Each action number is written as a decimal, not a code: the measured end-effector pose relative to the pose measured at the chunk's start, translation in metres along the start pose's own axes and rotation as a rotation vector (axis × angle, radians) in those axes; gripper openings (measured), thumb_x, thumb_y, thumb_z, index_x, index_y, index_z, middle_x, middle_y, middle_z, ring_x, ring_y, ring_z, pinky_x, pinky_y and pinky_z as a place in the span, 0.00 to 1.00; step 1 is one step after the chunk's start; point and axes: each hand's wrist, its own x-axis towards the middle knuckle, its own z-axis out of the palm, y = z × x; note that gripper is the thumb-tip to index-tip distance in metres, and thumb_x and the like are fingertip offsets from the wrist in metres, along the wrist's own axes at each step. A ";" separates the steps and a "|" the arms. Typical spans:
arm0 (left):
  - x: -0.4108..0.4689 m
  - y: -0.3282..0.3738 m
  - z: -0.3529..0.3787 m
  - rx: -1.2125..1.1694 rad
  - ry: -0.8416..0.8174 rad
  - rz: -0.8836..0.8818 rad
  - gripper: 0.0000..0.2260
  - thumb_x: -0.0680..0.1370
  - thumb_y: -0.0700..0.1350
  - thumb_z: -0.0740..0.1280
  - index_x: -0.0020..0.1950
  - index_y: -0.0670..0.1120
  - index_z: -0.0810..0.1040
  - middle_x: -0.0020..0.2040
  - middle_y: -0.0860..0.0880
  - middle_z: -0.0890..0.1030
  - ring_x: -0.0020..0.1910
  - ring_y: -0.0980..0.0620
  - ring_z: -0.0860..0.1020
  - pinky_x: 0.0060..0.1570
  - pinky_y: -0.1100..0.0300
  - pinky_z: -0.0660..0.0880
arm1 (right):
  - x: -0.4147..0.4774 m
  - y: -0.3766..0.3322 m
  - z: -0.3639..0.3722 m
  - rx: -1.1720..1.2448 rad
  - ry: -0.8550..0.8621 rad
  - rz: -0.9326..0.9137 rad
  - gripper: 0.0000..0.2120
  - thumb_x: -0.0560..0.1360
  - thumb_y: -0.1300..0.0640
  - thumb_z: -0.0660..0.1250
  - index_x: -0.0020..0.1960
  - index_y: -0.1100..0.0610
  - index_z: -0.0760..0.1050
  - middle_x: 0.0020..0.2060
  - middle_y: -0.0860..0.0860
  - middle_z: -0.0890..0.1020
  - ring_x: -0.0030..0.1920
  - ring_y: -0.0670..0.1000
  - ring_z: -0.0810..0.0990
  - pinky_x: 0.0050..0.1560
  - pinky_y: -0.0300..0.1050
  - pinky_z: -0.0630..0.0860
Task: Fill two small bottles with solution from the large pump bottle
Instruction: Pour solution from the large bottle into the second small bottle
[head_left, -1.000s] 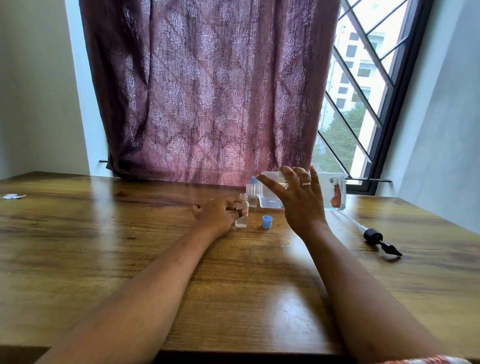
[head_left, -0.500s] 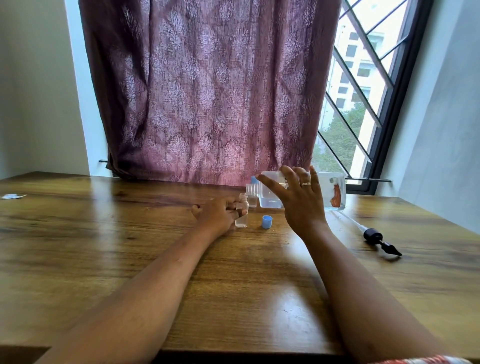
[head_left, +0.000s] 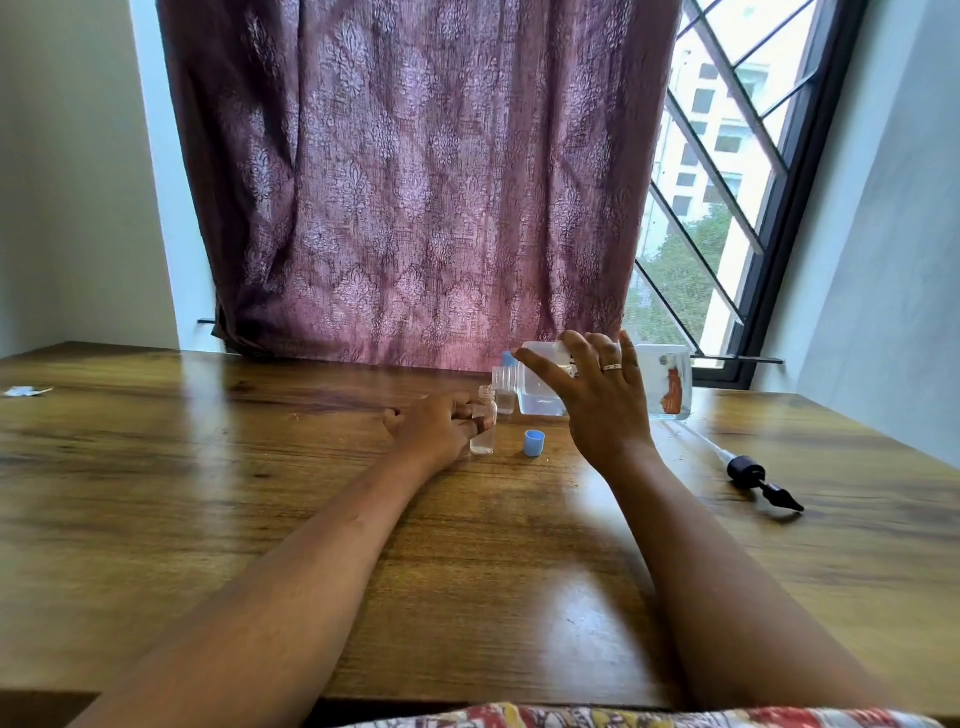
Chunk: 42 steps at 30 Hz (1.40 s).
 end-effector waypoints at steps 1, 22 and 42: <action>0.000 0.000 0.000 0.002 -0.001 -0.001 0.19 0.73 0.60 0.66 0.61 0.56 0.76 0.57 0.57 0.81 0.63 0.53 0.72 0.60 0.49 0.54 | 0.000 0.000 0.000 0.002 -0.001 0.001 0.43 0.71 0.71 0.62 0.73 0.36 0.52 0.70 0.55 0.66 0.70 0.60 0.63 0.74 0.58 0.44; 0.000 -0.001 0.001 -0.009 0.002 -0.001 0.18 0.73 0.61 0.66 0.60 0.57 0.77 0.55 0.58 0.81 0.64 0.53 0.70 0.62 0.47 0.53 | 0.001 -0.001 0.003 -0.050 0.022 0.005 0.44 0.68 0.71 0.64 0.73 0.36 0.55 0.67 0.55 0.70 0.67 0.61 0.68 0.73 0.60 0.49; 0.000 0.000 0.000 -0.027 -0.006 -0.016 0.18 0.71 0.57 0.71 0.60 0.58 0.76 0.55 0.57 0.82 0.65 0.53 0.71 0.61 0.48 0.53 | 0.000 0.000 0.005 -0.060 0.032 0.002 0.44 0.68 0.70 0.64 0.72 0.36 0.54 0.67 0.54 0.70 0.67 0.60 0.68 0.73 0.59 0.49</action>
